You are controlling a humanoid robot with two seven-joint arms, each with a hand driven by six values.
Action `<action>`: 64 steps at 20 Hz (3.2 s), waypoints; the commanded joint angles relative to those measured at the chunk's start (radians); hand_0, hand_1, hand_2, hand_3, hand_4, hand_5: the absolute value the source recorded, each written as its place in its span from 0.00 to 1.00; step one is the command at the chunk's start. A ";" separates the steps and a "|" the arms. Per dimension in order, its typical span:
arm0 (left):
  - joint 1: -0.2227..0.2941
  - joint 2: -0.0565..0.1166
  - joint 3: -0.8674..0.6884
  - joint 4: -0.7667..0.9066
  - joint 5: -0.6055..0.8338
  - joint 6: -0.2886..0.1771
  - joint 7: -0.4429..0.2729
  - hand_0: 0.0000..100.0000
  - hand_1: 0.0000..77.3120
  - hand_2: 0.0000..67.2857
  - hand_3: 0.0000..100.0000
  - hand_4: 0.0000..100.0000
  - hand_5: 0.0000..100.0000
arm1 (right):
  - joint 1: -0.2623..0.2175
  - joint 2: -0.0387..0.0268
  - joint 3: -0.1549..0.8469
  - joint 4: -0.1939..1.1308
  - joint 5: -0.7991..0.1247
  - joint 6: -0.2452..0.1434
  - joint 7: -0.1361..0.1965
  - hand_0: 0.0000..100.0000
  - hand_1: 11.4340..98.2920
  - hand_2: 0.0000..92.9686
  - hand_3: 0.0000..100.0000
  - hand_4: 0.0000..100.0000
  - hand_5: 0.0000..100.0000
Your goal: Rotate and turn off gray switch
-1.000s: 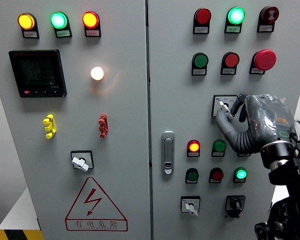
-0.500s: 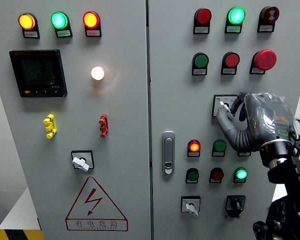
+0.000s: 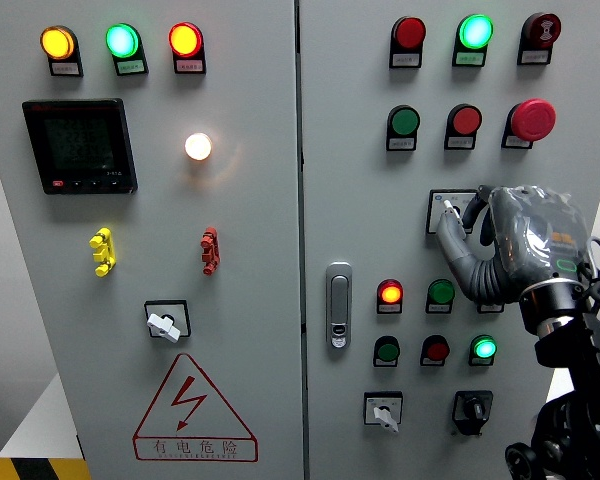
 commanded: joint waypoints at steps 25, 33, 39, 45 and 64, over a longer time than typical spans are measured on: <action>0.000 0.000 0.000 0.000 0.000 0.000 0.000 0.34 0.00 0.18 0.22 0.12 0.12 | -0.009 0.0013 0.002 0.009 -0.002 0.001 -0.001 0.00 0.17 0.65 0.82 0.88 0.96; 0.000 0.000 0.000 0.000 0.000 0.000 0.000 0.34 0.00 0.18 0.22 0.12 0.12 | -0.026 -0.0002 0.009 0.039 -0.002 0.001 0.001 0.00 0.16 0.63 0.82 0.88 0.96; 0.000 0.000 0.000 0.000 0.000 0.000 0.000 0.34 0.00 0.18 0.22 0.12 0.12 | -0.063 -0.0018 0.017 0.074 -0.002 0.000 0.001 0.00 0.17 0.63 0.82 0.88 0.96; 0.000 0.000 0.000 0.000 0.000 0.000 0.000 0.34 0.00 0.18 0.22 0.12 0.12 | -0.099 -0.0048 0.034 0.141 -0.012 0.000 0.007 0.00 0.18 0.59 0.82 0.80 0.95; 0.000 0.000 0.000 0.000 0.000 0.000 0.000 0.34 0.00 0.18 0.22 0.12 0.12 | -0.242 -0.0018 0.045 0.359 -0.060 -0.061 0.185 0.00 0.23 0.15 0.16 0.10 0.14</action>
